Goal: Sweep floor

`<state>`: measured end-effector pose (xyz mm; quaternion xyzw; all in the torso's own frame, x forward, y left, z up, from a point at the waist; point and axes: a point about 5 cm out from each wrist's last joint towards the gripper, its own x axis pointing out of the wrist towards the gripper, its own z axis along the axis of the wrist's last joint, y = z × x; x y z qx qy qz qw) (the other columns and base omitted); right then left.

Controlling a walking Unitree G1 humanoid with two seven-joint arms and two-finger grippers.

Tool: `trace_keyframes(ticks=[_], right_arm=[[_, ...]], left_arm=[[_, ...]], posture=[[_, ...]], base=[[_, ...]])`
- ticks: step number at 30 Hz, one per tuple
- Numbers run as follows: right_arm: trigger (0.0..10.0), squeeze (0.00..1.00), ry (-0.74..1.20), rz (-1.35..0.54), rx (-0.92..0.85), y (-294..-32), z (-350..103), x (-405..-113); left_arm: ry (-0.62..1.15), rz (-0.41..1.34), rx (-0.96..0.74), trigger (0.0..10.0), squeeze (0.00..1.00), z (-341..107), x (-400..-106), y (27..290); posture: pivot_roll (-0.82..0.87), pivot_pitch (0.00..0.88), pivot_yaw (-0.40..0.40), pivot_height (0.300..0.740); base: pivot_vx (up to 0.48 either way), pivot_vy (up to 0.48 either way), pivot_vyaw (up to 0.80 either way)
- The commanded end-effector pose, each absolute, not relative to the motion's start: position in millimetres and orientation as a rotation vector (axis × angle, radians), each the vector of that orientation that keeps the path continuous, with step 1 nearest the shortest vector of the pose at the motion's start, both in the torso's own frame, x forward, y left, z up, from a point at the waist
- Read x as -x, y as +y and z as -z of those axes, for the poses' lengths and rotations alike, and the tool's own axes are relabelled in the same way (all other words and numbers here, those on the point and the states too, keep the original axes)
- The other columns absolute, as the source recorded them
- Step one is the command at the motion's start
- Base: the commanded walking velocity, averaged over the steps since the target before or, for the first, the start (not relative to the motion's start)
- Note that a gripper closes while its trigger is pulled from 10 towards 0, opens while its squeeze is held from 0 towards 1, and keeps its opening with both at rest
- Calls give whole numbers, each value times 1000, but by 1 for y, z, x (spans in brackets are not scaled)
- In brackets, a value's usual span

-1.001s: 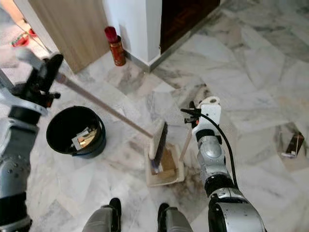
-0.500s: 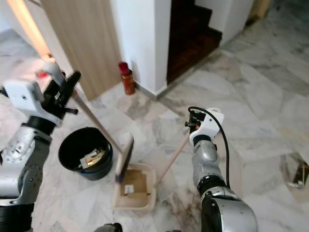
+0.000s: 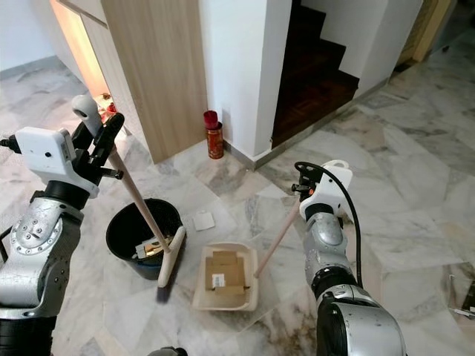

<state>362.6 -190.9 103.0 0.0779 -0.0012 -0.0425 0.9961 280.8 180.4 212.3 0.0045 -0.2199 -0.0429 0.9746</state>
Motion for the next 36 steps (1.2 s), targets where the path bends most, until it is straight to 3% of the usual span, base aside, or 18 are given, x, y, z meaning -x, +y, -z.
trace_keyframes(ticks=[1,17,36], right_arm=[[10000,0,-53,87,-161,-192,-114,-367],[10000,0,-116,73,-52,-199,-114,-358],[10000,0,-169,91,-80,-199,-114,-350]], left_arm=[[-478,50,-10,10000,0,-216,-279,185],[-396,-23,-31,10000,0,-185,-269,193],[-362,-37,-39,10000,0,-176,-271,206]], posture=[[169,0,0,740],[150,0,15,740],[113,0,44,740]], base=[[0,0,0],[0,0,0],[0,0,789]])
